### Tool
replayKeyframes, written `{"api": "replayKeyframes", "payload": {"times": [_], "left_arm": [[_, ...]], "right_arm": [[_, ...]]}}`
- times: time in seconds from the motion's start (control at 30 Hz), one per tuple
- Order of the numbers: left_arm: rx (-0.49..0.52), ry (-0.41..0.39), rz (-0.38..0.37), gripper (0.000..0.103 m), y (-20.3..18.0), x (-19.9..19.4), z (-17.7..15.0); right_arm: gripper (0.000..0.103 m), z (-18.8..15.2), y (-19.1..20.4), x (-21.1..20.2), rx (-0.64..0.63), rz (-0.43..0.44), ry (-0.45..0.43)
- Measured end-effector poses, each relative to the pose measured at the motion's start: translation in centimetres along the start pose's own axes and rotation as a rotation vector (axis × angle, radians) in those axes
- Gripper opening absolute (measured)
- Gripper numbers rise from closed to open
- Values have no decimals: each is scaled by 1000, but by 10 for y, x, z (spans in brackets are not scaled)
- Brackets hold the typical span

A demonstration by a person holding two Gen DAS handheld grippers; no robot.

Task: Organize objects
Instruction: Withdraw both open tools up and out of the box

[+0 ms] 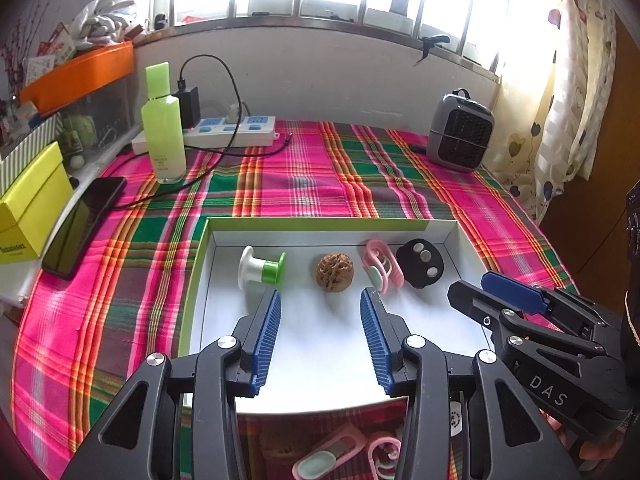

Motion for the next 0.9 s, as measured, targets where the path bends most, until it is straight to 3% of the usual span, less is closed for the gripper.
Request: {"api": "replayKeyframes", "payload": {"times": [0.9], "left_arm": [[2, -53, 11, 41, 0, -41, -33]], "right_arm": [[42, -33, 18, -37, -27, -18, -50]]}}
Point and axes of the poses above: each gripper's, at about its wrist camera, not at the fingertips, and x roughly the way its jaws point, y to its left, z to its top, the point moved 2 cm from there along x, roughly the way its jaws point
